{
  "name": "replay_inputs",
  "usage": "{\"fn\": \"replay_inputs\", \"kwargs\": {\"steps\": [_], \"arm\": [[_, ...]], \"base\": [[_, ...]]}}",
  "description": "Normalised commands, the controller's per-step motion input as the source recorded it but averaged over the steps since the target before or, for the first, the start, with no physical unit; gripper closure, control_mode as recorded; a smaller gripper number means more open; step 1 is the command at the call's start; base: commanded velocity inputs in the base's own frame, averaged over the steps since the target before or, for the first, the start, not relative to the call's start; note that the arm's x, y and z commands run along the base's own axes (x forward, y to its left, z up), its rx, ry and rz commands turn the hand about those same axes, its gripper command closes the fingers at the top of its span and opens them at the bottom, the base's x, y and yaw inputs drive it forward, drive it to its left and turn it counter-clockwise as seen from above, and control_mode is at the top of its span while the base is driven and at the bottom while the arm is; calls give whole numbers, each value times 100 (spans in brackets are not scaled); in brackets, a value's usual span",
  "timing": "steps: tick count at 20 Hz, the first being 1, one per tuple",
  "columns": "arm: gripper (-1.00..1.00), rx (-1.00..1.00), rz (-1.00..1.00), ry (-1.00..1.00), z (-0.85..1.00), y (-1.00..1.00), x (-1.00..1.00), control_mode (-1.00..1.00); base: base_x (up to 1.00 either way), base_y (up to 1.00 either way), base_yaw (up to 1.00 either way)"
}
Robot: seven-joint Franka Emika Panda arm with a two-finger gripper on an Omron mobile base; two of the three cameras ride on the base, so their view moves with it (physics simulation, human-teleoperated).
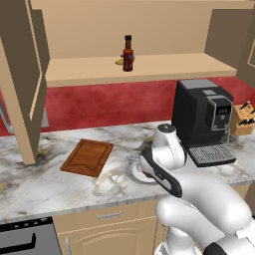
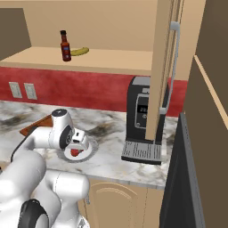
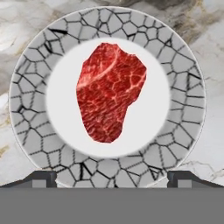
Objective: Pick the steak from the plate and place it on the cutting board. Then pick the condiment bottle from the cabinet and place it next to the cutting board.
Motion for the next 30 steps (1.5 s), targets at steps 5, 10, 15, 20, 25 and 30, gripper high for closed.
{"fn": "replay_inputs", "kwargs": {"steps": [5, 10, 15, 20, 25, 30], "arm": [[-100, 0, 0, -3, -33, 0, 2, -100], [-100, 0, 0, -4, -37, 0, 1, -100], [-100, 0, 0, -5, -37, 0, 0, -100], [-100, 0, 0, -3, -33, 0, 0, -100], [-100, 0, 0, -1, -31, -5, 0, -100], [-100, 0, 0, 0, -30, -11, 0, -100]], "base": [[0, 0, 0], [0, 0, 0], [0, 0, 0], [0, 0, 0], [0, 0, 0], [0, 0, 0]]}}
